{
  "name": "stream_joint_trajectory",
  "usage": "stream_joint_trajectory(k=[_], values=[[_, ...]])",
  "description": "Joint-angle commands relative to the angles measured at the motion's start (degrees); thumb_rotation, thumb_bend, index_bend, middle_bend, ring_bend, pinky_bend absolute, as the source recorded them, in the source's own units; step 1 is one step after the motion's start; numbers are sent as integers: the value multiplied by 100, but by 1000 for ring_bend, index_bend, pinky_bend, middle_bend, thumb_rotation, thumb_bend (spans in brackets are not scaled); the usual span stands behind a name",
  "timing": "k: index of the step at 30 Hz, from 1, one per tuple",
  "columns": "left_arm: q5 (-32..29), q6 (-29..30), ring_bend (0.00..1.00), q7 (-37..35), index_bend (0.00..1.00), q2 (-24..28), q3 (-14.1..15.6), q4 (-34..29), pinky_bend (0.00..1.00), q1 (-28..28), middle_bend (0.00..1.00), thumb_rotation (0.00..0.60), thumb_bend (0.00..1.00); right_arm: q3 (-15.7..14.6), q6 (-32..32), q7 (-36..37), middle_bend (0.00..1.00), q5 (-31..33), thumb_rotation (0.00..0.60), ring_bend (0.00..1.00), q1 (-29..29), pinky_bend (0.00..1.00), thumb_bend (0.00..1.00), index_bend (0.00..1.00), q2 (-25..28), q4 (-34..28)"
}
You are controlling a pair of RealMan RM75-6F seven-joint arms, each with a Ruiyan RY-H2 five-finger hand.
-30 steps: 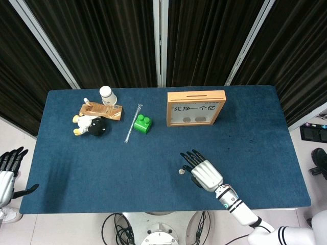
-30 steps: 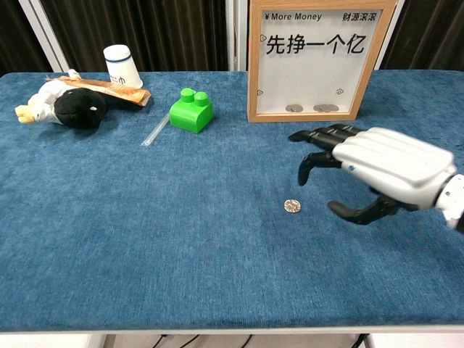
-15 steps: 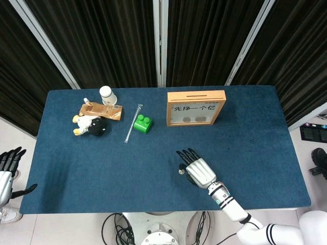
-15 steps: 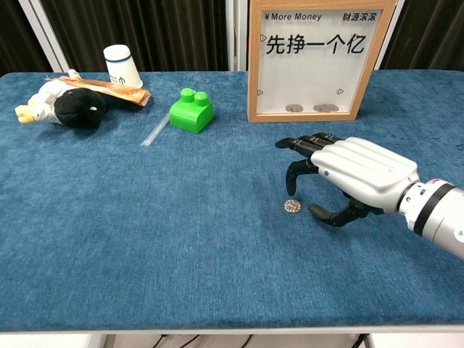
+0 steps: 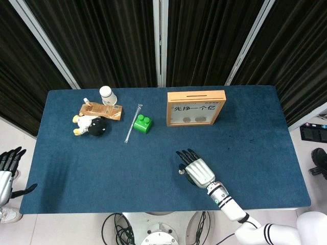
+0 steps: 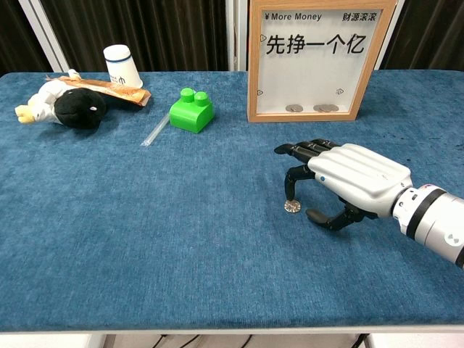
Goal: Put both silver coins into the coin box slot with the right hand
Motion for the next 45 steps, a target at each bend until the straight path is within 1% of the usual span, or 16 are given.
stream_joint_trajectory(k=[1, 13, 25, 36, 45], values=[[-3, 2, 0, -13, 64, 2, -1, 5, 0, 5, 11, 600, 84, 21, -25, 5, 41, 16, 600, 0, 0, 0, 372, 417, -1, 1], [-10, -17, 0, -60, 64, 2, -6, 42, 0, 3, 11, 600, 84, 65, -126, -33, 41, 42, 600, 0, -2, 0, 372, 418, -6, 12], [-24, -40, 0, -122, 64, -6, -11, 97, 0, 0, 11, 600, 84, 98, -209, -43, 41, 64, 600, 0, 6, 0, 372, 387, -44, 50], [-28, -77, 0, -197, 64, -39, -10, 182, 0, -14, 11, 600, 84, 123, -226, -88, 41, 74, 600, 0, 1, 0, 374, 384, -82, 99], [3, -97, 0, -257, 64, -71, 12, 261, 0, -25, 11, 600, 84, 169, -213, -134, 41, 98, 600, 0, -2, 0, 382, 455, -164, 188]])
